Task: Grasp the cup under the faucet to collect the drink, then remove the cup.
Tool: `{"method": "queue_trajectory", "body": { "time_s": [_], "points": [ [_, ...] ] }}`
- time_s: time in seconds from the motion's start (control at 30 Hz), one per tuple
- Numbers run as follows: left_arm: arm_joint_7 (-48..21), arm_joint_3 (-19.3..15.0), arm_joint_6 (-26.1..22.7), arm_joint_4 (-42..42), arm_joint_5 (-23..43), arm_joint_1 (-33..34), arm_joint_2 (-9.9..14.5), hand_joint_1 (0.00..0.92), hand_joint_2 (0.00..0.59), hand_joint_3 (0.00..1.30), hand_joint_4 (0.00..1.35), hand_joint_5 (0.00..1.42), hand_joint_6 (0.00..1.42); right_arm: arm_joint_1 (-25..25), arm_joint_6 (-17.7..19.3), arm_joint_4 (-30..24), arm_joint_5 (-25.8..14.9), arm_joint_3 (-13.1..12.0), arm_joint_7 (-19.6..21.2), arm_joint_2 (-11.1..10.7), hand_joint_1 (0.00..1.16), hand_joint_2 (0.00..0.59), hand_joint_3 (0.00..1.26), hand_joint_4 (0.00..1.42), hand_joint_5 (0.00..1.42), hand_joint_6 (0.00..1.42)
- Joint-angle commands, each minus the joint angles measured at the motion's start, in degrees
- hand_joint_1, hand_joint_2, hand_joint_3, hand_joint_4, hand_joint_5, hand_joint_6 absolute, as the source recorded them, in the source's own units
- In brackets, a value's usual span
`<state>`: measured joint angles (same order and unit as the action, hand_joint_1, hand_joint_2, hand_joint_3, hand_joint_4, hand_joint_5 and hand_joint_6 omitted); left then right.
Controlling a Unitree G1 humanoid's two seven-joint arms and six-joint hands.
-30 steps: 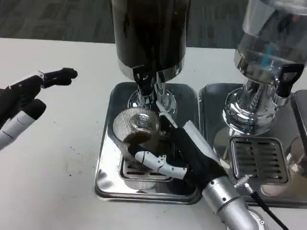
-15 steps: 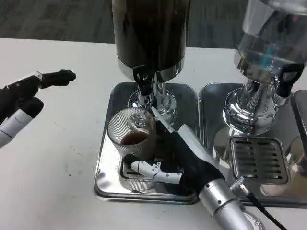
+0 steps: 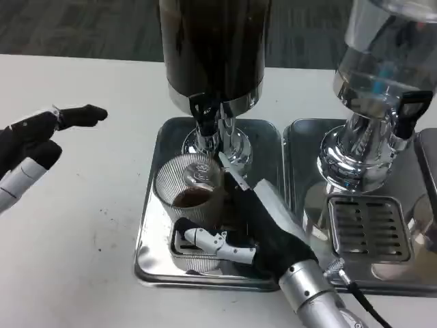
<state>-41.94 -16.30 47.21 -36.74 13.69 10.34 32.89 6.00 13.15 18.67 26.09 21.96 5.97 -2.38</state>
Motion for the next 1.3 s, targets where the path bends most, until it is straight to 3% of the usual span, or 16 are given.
{"method": "queue_trajectory", "body": {
  "time_s": [0.03, 0.37, 0.8, 1.3],
  "points": [
    [0.06, -0.28, -0.46, 0.51, 0.64, -0.77, 1.17, 0.0, 0.128, 0.37, 0.25, 0.23, 0.12, -1.07, -0.77, -0.38, 1.08, 1.15, 0.86, 0.66, 0.58, 0.204, 0.0, 0.0, 0.12, 0.17],
    [-0.47, -0.26, -0.53, 0.23, 0.64, -0.95, 1.71, 0.0, 0.133, 0.37, 0.26, 0.24, 0.14, -1.62, -0.01, 0.17, 2.4, 2.29, 4.26, 1.06, 0.56, 0.213, 0.0, 0.11, 0.25, 0.32],
    [-0.3, -0.35, -0.01, 0.19, 0.28, -1.33, 2.16, 0.0, 0.134, 0.37, 0.28, 0.25, 0.15, -2.96, 0.16, 0.37, 5.7, 3.74, 11.23, 1.59, 0.56, 0.213, 0.18, 0.28, 0.39, 0.49],
    [-0.35, 0.05, -0.13, -0.23, -0.07, -0.91, 2.08, 0.0, 0.135, 0.34, 0.28, 0.25, 0.16, -5.12, 2.65, 0.14, 6.78, 3.29, 17.06, 1.5, 0.59, 0.21, 0.29, 0.41, 0.54, 0.7]
  ]
}}
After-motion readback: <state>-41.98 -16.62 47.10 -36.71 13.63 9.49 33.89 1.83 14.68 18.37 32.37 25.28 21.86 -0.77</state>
